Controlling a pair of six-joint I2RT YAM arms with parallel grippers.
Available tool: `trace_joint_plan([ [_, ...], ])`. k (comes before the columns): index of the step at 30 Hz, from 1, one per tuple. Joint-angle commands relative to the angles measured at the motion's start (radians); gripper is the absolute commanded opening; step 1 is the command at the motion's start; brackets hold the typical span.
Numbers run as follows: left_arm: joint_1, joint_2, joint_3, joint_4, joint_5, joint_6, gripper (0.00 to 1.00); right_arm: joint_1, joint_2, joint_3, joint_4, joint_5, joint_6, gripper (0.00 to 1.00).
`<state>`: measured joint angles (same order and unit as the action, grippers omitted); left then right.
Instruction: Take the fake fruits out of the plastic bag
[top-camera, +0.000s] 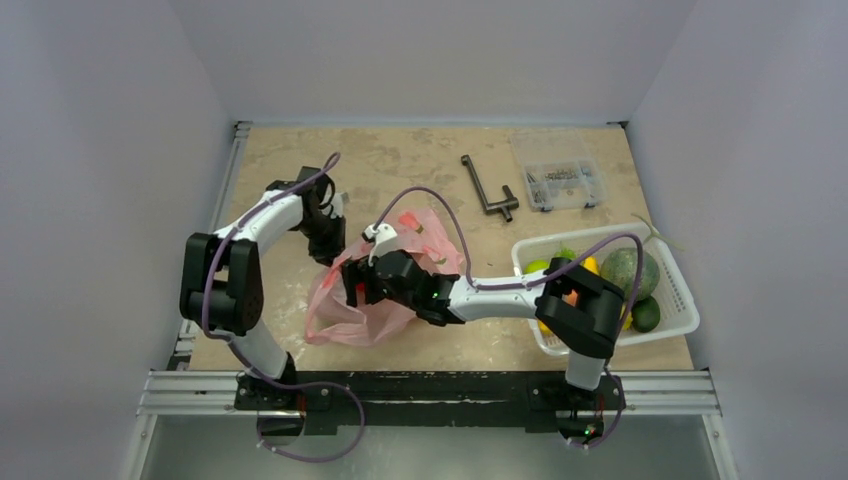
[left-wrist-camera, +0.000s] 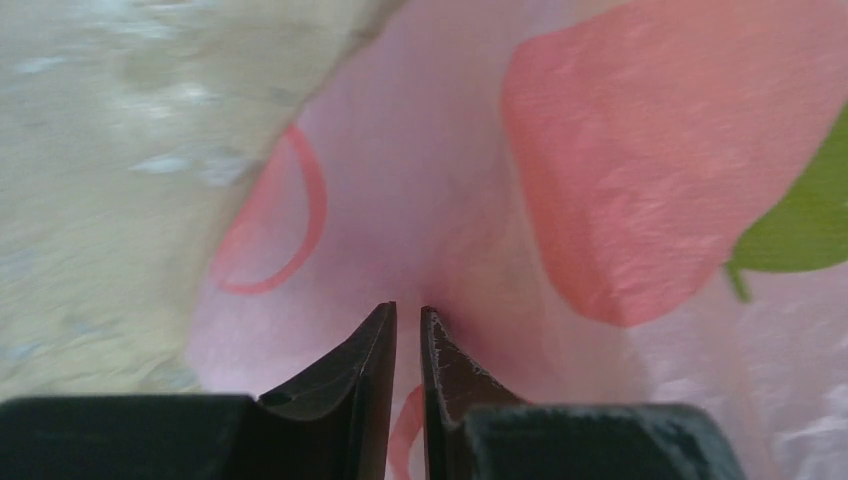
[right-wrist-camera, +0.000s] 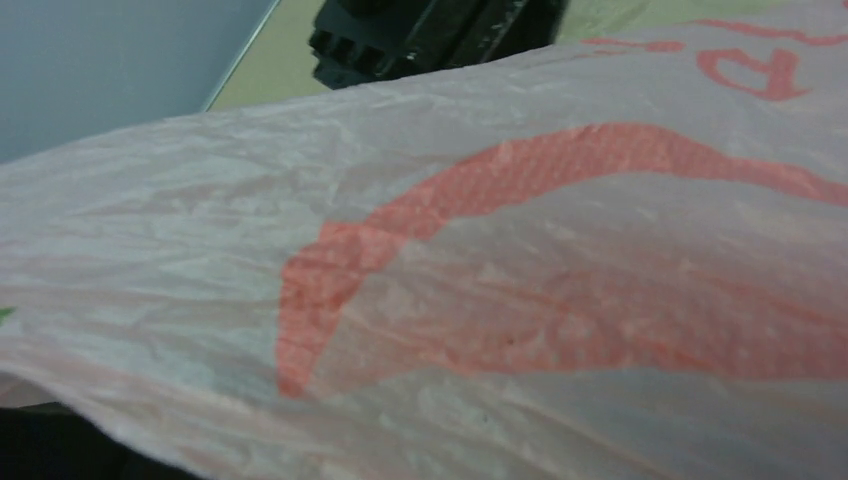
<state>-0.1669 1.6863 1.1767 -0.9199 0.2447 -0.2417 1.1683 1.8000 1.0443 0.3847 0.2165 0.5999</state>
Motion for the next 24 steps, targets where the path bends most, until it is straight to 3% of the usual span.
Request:
trace_joint_plan([
  [1, -0.060, 0.035, -0.009, 0.106, 0.308, 0.011, 0.13, 0.031, 0.014, 0.072, -0.079, 0.050, -0.008, 0.89],
  [5, -0.105, 0.053, 0.029, 0.053, 0.184, 0.021, 0.13, 0.060, -0.005, 0.055, -0.166, 0.197, -0.008, 0.94],
  [12, -0.105, 0.034, 0.027, 0.045, 0.141, 0.016, 0.14, 0.089, -0.061, 0.008, -0.313, 0.358, -0.142, 0.98],
  [16, -0.106, 0.032, 0.030, 0.032, 0.102, 0.015, 0.13, 0.097, -0.142, -0.025, -0.313, 0.320, -0.217, 0.99],
  [21, -0.113, 0.011, 0.029, 0.029, 0.076, 0.016, 0.13, 0.098, -0.285, -0.115, -0.198, 0.184, -0.269, 0.99],
  [24, -0.118, 0.004, 0.033, 0.026, 0.063, 0.016, 0.13, 0.098, -0.328, -0.132, -0.203, 0.225, -0.262, 0.99],
])
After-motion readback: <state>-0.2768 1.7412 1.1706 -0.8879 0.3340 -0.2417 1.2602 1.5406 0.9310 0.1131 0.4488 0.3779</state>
